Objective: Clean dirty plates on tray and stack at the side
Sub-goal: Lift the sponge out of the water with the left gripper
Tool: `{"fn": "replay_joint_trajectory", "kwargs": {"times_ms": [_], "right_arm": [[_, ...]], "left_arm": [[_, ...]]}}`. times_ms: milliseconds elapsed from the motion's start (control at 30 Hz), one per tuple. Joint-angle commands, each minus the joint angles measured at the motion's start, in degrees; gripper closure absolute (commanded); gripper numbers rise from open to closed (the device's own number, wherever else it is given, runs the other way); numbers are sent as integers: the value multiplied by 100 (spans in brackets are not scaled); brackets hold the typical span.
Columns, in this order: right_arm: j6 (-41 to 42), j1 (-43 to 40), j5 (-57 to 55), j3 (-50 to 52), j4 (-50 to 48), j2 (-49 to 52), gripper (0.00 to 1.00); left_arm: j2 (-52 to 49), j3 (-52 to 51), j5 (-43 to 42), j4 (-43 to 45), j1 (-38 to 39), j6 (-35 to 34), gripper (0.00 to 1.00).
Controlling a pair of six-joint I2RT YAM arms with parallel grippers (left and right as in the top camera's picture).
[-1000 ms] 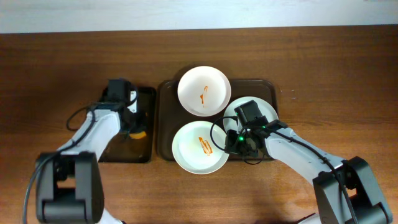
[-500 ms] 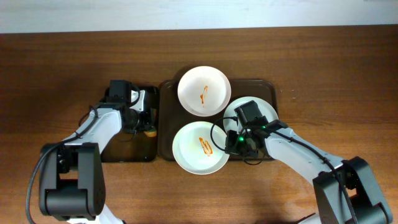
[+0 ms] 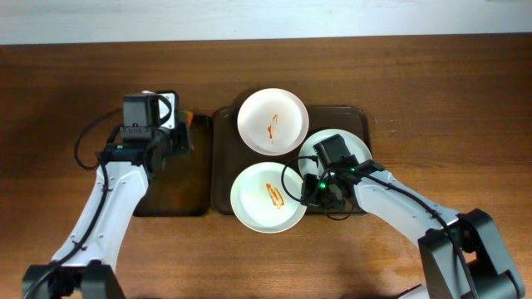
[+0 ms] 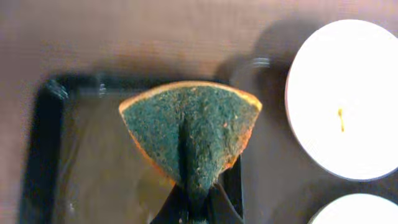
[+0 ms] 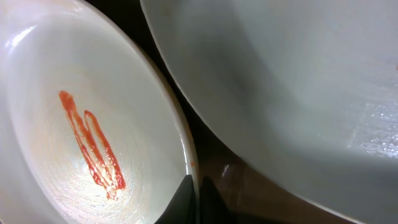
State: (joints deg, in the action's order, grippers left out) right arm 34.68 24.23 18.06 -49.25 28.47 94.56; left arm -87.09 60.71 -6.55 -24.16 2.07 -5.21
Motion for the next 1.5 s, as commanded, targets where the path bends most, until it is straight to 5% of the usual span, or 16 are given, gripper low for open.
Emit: {"fn": "replay_joint_trajectory", "kwargs": {"times_ms": [0,533,1467], "right_arm": [[31,50,-35,-70,24,33,96],[28,50,-205,-70,20,33,96],[28,50,-223,-70,22,33,96]], "left_arm": [[313,122,188,546,-9,468,100],[575,122,190,1440,-11,529,100],[1989,122,188,1154,-9,527,100]]}}
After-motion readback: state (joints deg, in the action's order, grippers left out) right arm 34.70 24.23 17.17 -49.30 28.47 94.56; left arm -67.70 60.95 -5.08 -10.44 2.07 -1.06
